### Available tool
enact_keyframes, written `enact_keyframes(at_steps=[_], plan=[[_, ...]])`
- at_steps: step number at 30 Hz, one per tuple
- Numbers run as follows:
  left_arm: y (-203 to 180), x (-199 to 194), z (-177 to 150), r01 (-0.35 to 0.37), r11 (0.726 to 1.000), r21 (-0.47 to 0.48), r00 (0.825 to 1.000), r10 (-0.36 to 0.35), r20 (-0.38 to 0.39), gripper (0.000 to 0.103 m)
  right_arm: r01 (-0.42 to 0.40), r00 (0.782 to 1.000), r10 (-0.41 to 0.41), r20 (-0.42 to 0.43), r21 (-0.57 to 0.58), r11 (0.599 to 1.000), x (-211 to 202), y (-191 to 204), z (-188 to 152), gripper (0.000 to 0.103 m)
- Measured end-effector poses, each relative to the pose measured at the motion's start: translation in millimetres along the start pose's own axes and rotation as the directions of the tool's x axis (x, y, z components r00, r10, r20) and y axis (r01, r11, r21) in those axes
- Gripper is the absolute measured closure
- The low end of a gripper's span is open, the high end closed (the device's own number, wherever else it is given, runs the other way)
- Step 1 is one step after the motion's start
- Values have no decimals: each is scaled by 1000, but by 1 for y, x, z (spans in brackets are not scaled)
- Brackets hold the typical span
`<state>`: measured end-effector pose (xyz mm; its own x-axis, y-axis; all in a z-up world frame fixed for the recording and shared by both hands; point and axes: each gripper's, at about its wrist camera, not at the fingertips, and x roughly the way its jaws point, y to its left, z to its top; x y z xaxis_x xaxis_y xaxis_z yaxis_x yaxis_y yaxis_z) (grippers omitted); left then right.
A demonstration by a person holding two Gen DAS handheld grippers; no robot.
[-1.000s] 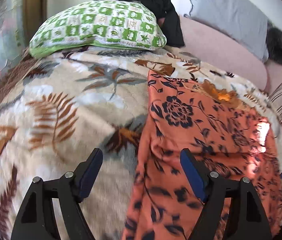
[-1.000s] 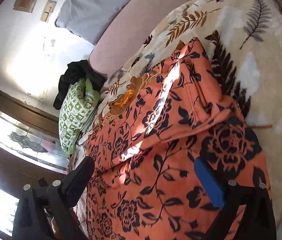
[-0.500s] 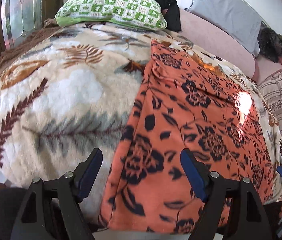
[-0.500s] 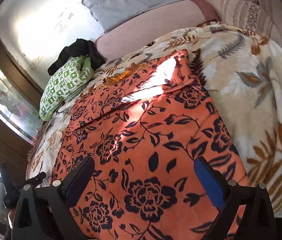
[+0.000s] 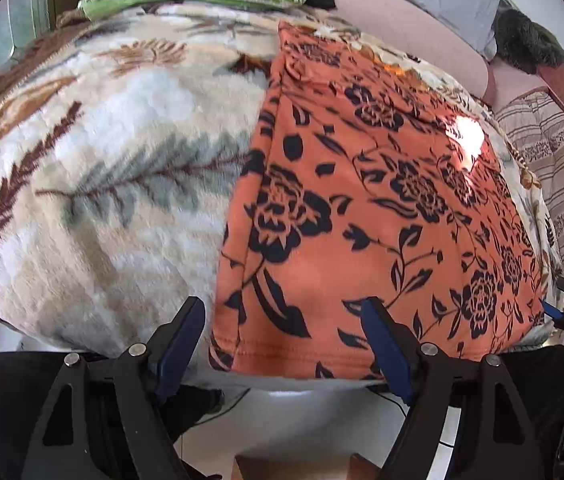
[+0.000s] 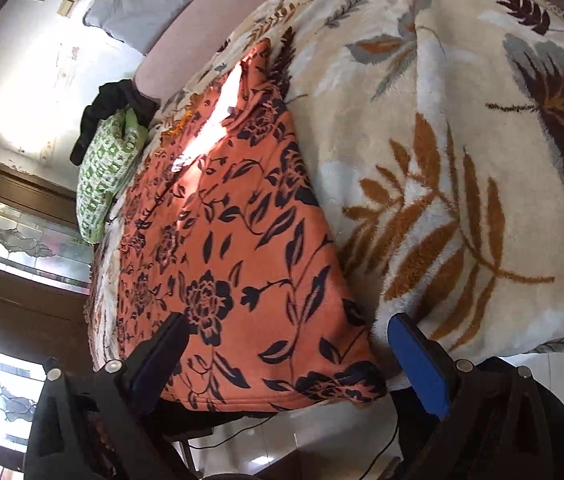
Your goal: Fold small clothes
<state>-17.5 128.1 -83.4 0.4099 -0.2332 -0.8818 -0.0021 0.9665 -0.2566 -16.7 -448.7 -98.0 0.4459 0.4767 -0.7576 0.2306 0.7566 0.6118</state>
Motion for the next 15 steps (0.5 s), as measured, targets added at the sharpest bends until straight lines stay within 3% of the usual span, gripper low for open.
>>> enact_keyframes(at_steps=[3,5,9,11,13,15], plan=[[2,2,-3,-5,1000,-10,1000,5,-8,22,-6,1000,5,-28,-29,1000,7,1,-3,4],[4,-6,-4,14,1000,-25,1000,-13,23,22,5,1000,-4,13,-54,999,-3,9,-5,12],[7,-10,-2,47,999,-28,998,-45,43,22,-41,994,55,97,-144,989,-22,29,-3,12],[7,-1,0,37,999,-33,999,-37,9,22,-57,998,61,30,-123,991,-4,25,5,12],[9,10,-1,28,999,-41,999,-29,-30,22,-21,998,18,-52,-58,998,21,11,10,12],[11,14,-4,14,999,-46,998,-16,-58,24,-34,998,31,-57,-48,998,22,9,10,12]])
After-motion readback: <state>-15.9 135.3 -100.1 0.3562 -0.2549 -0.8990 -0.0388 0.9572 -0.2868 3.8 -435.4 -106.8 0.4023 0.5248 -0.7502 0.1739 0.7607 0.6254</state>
